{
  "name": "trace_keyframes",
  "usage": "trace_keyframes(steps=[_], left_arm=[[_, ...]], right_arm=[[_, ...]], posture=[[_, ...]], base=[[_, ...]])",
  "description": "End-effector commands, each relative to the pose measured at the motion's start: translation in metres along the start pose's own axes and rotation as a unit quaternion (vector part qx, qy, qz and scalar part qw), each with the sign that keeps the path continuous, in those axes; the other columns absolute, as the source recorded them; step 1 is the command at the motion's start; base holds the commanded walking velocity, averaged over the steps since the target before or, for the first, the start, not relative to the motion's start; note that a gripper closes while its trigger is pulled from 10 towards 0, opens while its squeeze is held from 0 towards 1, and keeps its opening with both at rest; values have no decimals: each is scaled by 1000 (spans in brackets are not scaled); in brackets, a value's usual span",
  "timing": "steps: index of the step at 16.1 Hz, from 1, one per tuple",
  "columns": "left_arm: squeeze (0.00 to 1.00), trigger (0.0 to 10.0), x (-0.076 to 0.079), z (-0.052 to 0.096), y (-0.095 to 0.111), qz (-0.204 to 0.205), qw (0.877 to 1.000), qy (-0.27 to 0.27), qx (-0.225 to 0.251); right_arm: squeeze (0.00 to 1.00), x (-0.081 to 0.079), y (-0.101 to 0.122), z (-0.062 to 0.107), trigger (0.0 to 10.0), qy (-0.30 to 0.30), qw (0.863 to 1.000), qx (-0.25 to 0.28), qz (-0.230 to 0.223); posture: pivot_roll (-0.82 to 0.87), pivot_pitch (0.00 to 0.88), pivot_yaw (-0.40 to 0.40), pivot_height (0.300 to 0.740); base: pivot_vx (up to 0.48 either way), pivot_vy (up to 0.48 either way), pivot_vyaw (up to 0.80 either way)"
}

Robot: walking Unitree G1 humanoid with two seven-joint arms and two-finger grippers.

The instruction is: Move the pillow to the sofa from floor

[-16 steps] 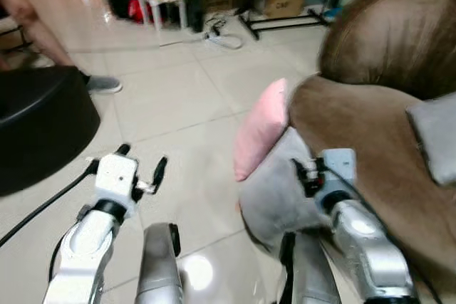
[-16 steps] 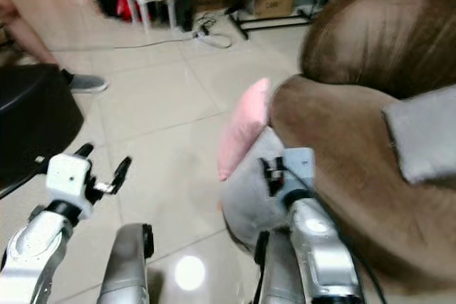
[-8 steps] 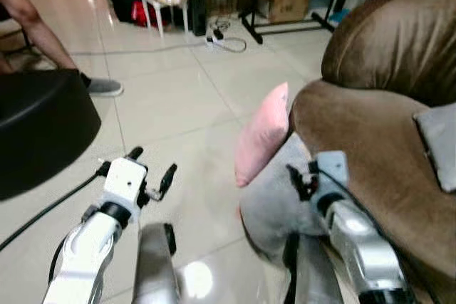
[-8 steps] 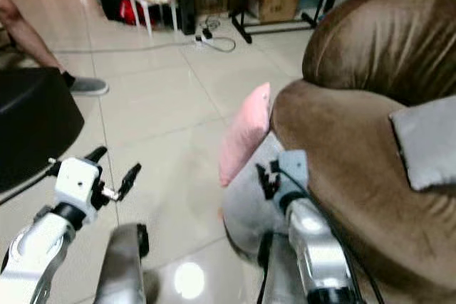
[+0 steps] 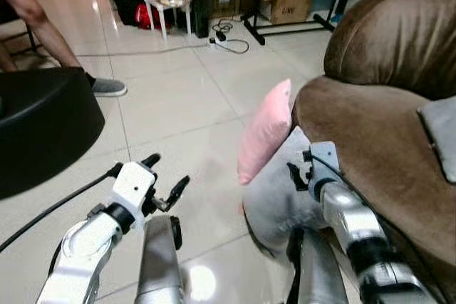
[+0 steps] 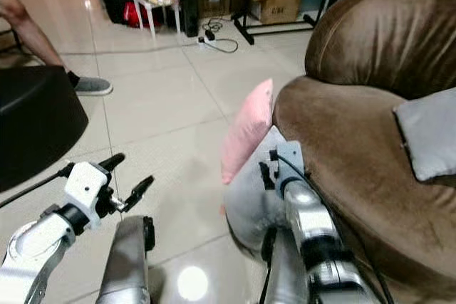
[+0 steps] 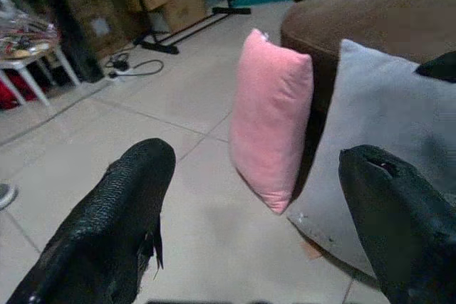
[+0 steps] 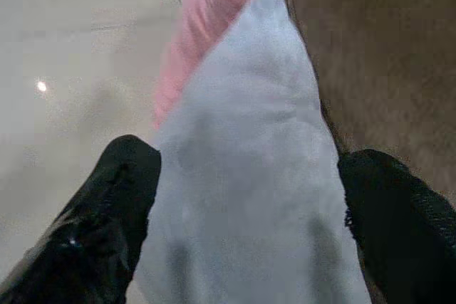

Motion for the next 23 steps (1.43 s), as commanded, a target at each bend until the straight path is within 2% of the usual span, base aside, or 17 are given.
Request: trace_keyframes(steps=[1, 2, 4, 6, 10, 11, 12, 13, 17, 21, 23], left_arm=[[0, 10000, 3, -2, 2, 0, 1000, -17, 7], [0, 10000, 3, -3, 2, 0, 1000, -20, 9], [0, 10000, 6, -6, 4, 0, 999, -39, 12], [0, 10000, 7, -5, 3, 1, 998, -65, 8], [0, 10000, 9, -3, 3, 5, 995, -97, 5], [0, 10000, 9, -3, 2, 6, 994, -111, 3], [0, 10000, 9, -3, 2, 6, 993, -115, 3], [0, 10000, 8, -3, 2, 7, 993, -121, 2], [0, 10000, 11, -1, 0, 24, 988, -154, -8], [0, 10000, 10, -2, -1, 28, 988, -154, -10], [0, 10000, 15, -1, -4, 39, 987, -158, -11]], right_arm=[[624, 10, -13, -3, 10000, -27, 999, -26, -1], [0, 13, -15, -4, 10000, -37, 999, -31, 6], [0, 23, -25, -6, 10000, -67, 996, -55, 17], [0, 27, -36, -5, 10000, -76, 993, -84, -29], [0, 29, -33, -6, 10000, -92, 993, -64, -31], [0, 25, -35, -7, 3765, -89, 993, -68, -19], [0, 22, -36, -7, 627, -86, 994, -69, -23], [0, 18, -36, -8, 0, -80, 994, -70, -30], [0, 9, -39, -9, 0, -60, 995, -74, -31], [0, 6, -40, -9, 0, -55, 995, -76, -26], [0, 3, -45, -8, 0, -49, 995, -84, -15]], posture=[[114, 0, -12, 476], [116, 0, -9, 476], [125, 0, 6, 476], [128, 0, 17, 476], [129, 0, 45, 476], [128, 0, 48, 476], [128, 0, 49, 476], [130, 0, 49, 476], [130, 0, 48, 476], [120, 0, 48, 476], [109, 0, 34, 476]], base=[[0, 0, 0], [0, 0, 0], [0, 0, 0], [0, 0, 0], [0, 0, 0], [0, 0, 0], [0, 0, 0], [0, 0, 0], [0, 0, 0], [0, 0, 0], [0, 0, 0]])
Point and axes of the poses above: a point about 5 cm out from each wrist's last joint towards the gripper, its own z axis pointing back from the gripper into the wrist, its own y axis along the axis of the wrist's last joint, x = y × z, the point moved 1 cm from there along -z, pointing out of the wrist towards the gripper, and after that the axes turned 9 degrees about -z, right-handed, at the moved point
